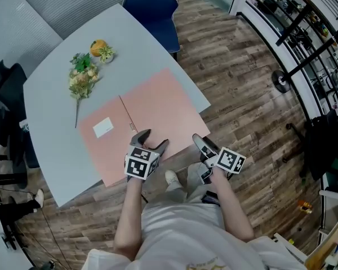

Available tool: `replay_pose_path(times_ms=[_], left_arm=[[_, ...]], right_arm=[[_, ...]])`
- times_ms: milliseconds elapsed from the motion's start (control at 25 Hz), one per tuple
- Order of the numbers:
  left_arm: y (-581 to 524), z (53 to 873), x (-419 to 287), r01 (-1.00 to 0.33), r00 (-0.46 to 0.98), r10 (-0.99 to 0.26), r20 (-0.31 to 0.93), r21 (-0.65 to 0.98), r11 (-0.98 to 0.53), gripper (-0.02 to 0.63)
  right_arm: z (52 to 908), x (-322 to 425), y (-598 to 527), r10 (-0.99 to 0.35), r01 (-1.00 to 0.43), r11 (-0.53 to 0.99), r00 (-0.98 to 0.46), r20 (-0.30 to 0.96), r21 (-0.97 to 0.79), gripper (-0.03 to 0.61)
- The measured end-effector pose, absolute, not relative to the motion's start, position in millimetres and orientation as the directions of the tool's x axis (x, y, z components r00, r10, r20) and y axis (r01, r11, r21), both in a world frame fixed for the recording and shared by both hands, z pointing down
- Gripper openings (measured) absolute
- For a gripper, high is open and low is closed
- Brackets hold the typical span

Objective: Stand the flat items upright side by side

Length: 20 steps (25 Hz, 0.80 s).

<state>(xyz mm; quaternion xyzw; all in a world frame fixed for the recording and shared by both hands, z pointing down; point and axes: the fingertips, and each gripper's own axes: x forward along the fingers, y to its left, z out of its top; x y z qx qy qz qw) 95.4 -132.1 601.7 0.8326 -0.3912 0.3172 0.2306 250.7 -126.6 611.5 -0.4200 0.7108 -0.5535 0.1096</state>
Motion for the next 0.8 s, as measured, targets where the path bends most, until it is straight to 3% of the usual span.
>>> replay_pose_path(times_ms=[800], left_arm=[[-134, 588, 94, -0.795, 0.560, -0.502, 0.659, 0.256, -0.549, 0.298]], right_arm=[[551, 243, -132, -0.731, -0.658, 0.187, -0.589, 0.344, -0.729, 0.315]])
